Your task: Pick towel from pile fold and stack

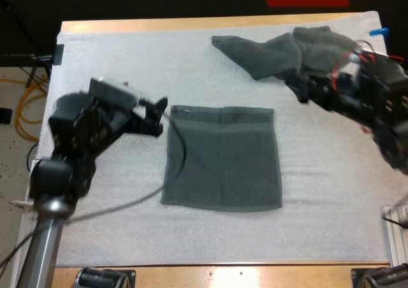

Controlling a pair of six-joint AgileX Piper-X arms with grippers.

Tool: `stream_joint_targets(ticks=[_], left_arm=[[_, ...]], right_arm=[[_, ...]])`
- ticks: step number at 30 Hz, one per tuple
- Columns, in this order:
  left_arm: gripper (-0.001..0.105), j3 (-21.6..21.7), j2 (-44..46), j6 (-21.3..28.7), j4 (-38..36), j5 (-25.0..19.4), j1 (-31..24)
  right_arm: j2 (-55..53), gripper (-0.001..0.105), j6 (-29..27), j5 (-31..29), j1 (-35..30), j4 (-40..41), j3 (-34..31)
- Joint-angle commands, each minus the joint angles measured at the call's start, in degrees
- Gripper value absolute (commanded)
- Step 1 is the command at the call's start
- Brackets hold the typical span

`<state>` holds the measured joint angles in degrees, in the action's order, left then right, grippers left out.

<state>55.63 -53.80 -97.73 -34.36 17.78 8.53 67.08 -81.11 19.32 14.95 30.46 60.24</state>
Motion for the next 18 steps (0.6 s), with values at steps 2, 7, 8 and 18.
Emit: stream_joint_targets(ticks=[2, 7, 8, 18], left_arm=[[0.08, 0.5, 3.2, 0.3, -5.1, -0.5, -0.1], [0.08, 0.1, 10.4, 0.3, -16.0, -1.8, -0.1], [0.08, -0.2, 11.2, 0.3, -16.9, -2.0, -0.1], [0.08, -7.9, 23.4, -1.4, -27.3, -2.8, -0.1]], right_arm=[[-4.1, 0.075, -2.8, -1.7, 0.1, 7.8, 0.6], [-14.0, 0.075, -4.0, -4.7, 0.1, 22.7, 0.1], [-14.9, 0.075, -4.0, -5.0, 0.1, 24.4, -0.1], [-29.5, 0.075, -2.3, -6.7, 0.1, 37.0, -10.8]])
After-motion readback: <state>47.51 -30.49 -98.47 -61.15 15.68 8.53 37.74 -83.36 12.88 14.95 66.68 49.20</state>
